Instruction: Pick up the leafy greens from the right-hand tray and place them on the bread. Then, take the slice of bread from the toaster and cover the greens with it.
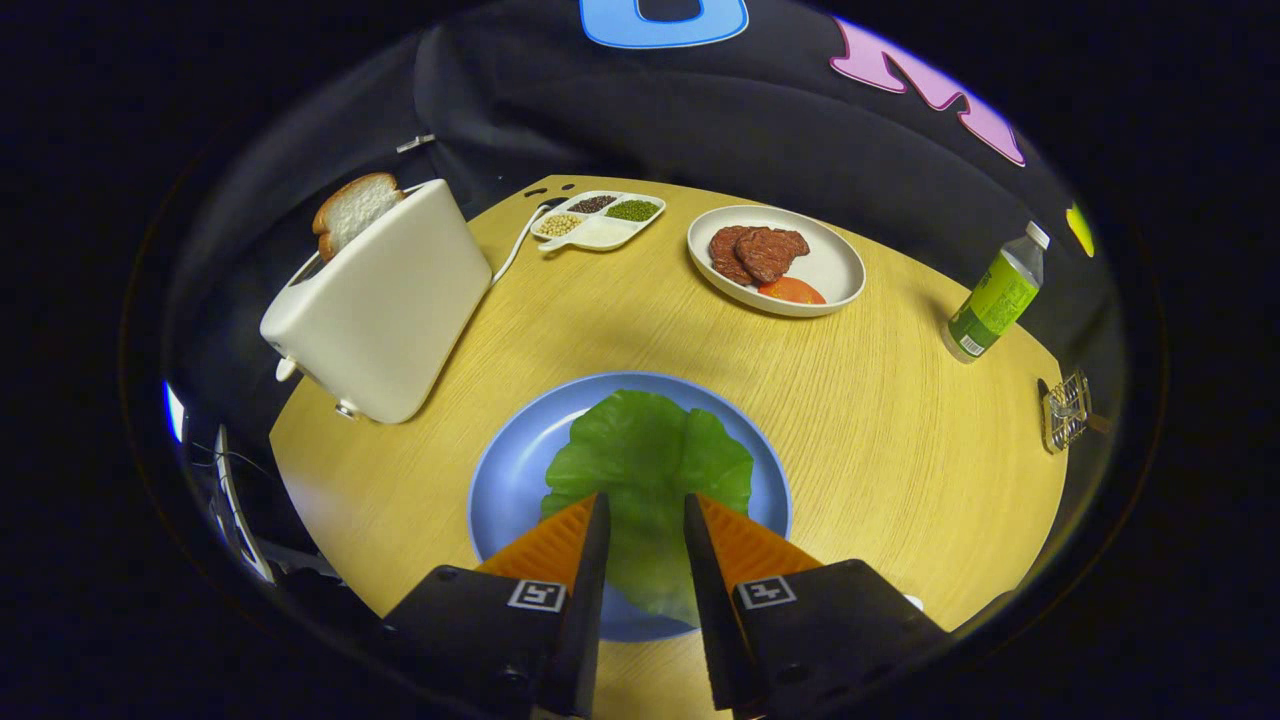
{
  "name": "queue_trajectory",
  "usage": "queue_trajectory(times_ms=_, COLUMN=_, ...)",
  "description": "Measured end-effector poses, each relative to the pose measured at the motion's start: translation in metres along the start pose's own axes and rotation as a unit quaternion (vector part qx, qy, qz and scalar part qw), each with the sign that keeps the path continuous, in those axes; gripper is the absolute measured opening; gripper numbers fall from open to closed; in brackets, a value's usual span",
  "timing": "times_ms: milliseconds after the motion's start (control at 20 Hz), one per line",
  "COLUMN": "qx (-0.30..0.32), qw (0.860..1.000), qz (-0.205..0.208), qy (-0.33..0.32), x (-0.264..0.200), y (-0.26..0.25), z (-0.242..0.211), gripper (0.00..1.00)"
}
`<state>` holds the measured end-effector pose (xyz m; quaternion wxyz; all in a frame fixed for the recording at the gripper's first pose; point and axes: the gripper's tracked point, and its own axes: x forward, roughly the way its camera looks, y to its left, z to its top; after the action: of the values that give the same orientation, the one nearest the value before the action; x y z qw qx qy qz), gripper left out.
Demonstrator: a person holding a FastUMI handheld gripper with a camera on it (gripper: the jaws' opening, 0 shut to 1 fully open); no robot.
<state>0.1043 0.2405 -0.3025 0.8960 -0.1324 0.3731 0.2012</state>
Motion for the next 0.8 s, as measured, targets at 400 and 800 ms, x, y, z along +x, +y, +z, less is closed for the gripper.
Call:
queue_trajectory(times_ms=400, qx=-0.008, qw=0.997, qz=0.009, qy=-0.082, x=-0.04, y=0.03, z=0.06, gripper=1.0)
queue_trajectory(times_ms=800, qx=-0.045, qw=0.983, qz=0.058, qy=-0.17, x=-0.082, y=0.119, z=0.168, gripper=1.0)
